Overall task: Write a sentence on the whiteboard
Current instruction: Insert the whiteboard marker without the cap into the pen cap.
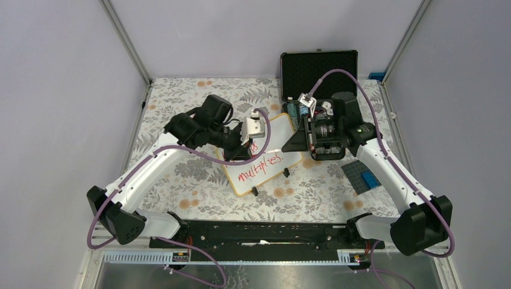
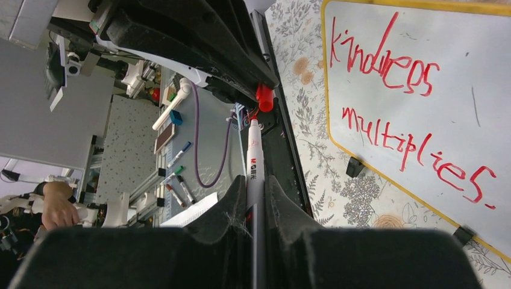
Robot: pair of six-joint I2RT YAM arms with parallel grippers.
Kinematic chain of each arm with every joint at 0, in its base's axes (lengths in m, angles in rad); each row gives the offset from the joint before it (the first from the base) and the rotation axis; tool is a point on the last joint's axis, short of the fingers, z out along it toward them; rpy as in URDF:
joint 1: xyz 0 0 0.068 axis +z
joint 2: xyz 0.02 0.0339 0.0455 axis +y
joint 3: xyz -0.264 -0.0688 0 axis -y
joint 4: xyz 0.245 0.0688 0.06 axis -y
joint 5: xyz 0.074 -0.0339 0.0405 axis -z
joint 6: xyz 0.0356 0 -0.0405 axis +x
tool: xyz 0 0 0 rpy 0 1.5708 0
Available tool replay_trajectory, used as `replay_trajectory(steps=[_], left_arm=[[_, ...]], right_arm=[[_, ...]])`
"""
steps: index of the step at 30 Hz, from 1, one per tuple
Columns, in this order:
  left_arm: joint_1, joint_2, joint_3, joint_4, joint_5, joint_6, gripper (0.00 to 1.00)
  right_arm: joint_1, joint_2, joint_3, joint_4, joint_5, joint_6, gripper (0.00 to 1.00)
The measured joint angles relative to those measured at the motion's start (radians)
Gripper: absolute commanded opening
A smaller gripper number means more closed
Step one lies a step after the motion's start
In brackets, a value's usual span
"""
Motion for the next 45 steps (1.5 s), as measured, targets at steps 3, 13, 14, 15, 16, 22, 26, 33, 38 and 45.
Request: replay_trajectory(steps=[3,13,14,15,16,22,26,33,38,45], left_arm=[[-0.002,0.0,-0.007,0.003,-0.006,0.001,0.0],[-0.008,-0.011,-0.031,0.007,-0.013,0.014,0.0],[-0.009,-0.016,-0.031,0.008,-0.013,0.016,0.0],[-0.008,-0.02,-0.031,0.008,-0.012,0.019,0.0],[-0.008,-0.024,-0.031,0.008,-0.011,0.02,0.0],[-0.01,-0.033,-0.031,0.008,-0.003,0.024,0.0],[-0.013,-0.036,-0.035,0.007,0.007,0.032,0.0],[-0.027,-0.036,-0.042,-0.007,0.021,0.056,0.0],[-0.034,-0.036,-0.045,-0.012,0.026,0.067,0.0],[-0.035,-0.036,-0.045,-0.012,0.029,0.072,0.0]], right_arm=[[0.014,0.0,0.0,-0.011,0.0,-0.011,0.0],[0.051,0.009,0.0,-0.055,0.004,-0.048,0.0],[0.055,0.011,0.0,-0.058,0.004,-0.05,0.0],[0.057,0.013,0.0,-0.06,0.004,-0.052,0.0],[0.06,0.016,0.0,-0.064,0.005,-0.056,0.0],[0.072,0.023,0.0,-0.075,0.01,-0.069,0.0],[0.074,0.026,0.0,-0.079,0.01,-0.072,0.0],[0.079,0.033,0.0,-0.08,0.012,-0.074,0.0],[0.079,0.033,0.001,-0.08,0.012,-0.074,0.0],[0.081,0.035,0.001,-0.08,0.013,-0.075,0.0]])
